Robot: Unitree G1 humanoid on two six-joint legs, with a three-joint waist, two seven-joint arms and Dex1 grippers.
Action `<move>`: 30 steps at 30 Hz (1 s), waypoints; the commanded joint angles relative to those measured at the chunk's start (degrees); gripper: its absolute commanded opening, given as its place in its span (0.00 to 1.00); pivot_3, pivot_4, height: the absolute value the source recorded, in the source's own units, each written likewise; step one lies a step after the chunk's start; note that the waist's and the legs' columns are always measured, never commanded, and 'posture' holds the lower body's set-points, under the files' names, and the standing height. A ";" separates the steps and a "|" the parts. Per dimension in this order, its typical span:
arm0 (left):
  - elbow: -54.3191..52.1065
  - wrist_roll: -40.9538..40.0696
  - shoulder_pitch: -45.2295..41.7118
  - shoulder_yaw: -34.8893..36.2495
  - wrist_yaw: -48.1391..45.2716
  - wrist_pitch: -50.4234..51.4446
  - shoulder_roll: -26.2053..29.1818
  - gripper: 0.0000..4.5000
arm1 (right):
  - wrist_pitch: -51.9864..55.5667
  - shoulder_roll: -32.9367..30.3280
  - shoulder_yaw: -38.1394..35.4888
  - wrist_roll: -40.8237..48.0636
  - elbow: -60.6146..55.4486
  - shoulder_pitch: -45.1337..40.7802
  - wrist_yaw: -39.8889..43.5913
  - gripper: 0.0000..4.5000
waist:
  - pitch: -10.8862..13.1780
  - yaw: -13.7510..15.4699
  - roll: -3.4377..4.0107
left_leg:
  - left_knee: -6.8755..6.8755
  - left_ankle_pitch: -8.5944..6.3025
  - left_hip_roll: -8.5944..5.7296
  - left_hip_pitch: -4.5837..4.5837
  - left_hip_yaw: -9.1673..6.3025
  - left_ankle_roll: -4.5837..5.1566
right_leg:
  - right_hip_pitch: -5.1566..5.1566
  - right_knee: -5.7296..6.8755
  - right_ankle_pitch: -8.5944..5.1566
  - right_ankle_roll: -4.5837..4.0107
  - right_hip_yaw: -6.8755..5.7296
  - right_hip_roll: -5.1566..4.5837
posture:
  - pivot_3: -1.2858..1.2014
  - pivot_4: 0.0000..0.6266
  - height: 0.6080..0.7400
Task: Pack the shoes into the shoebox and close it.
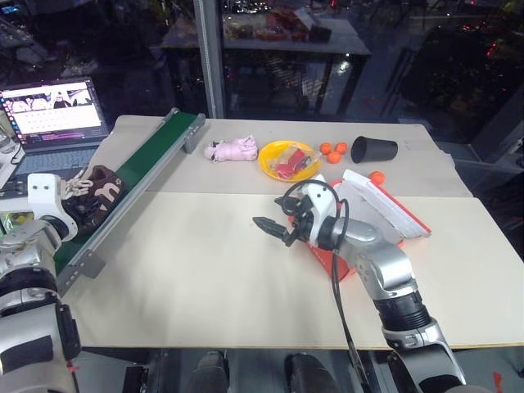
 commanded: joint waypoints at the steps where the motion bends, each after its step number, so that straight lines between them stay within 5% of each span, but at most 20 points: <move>1: -1.95 -1.54 -0.44 0.89 -0.39 0.80 -0.37 0.14 | 0.17 -0.46 -0.48 -0.10 -2.78 -0.57 -0.32 1.00 | 0.00 0.02 0.00 | 0.00 0.01 0.00 0.05 0.00 -0.08 | 0.00 0.09 -0.01 0.00 0.00 0.00 | 0.52 0.24 1.00; 4: -6.41 -2.77 -1.27 0.62 -1.21 2.13 -1.86 0.05 | 0.50 -0.55 -0.52 -0.10 -3.35 -0.56 -0.56 1.00 | 0.00 0.24 -0.01 | 0.00 0.01 0.01 0.07 -0.01 -0.15 | -0.01 0.17 0.00 -0.03 -0.05 -0.01 | 0.52 0.24 1.00; 9: -23.60 -8.19 -2.08 0.09 -2.29 9.78 -7.09 0.04 | 2.12 1.22 -3.73 2.78 -3.59 -1.56 -2.25 1.00 | 0.05 0.50 -0.34 | 0.03 0.14 0.01 -0.16 -0.01 0.00 | -0.08 0.08 0.14 -0.26 -0.07 -0.03 | 0.52 0.24 1.00; 16: -52.02 -15.65 -5.01 -6.41 3.29 27.00 -18.17 0.04 | 14.38 11.61 -20.22 21.06 -2.95 -7.70 -13.85 1.00 | 0.05 -0.02 -0.45 | 0.06 0.17 0.00 -0.76 -0.08 0.04 | -0.62 0.19 0.21 -0.33 -0.05 -0.02 | 0.52 0.24 1.00; 30: -65.91 -21.41 -8.95 -16.41 7.04 39.82 -31.43 0.04 | 17.07 15.02 -31.39 36.82 -2.16 -14.58 -27.79 1.00 | 0.05 -2.04 -0.41 | 0.06 0.25 -0.04 -0.62 -0.19 0.17 | -0.60 0.33 0.22 -0.33 0.00 0.03 | 0.52 0.24 1.00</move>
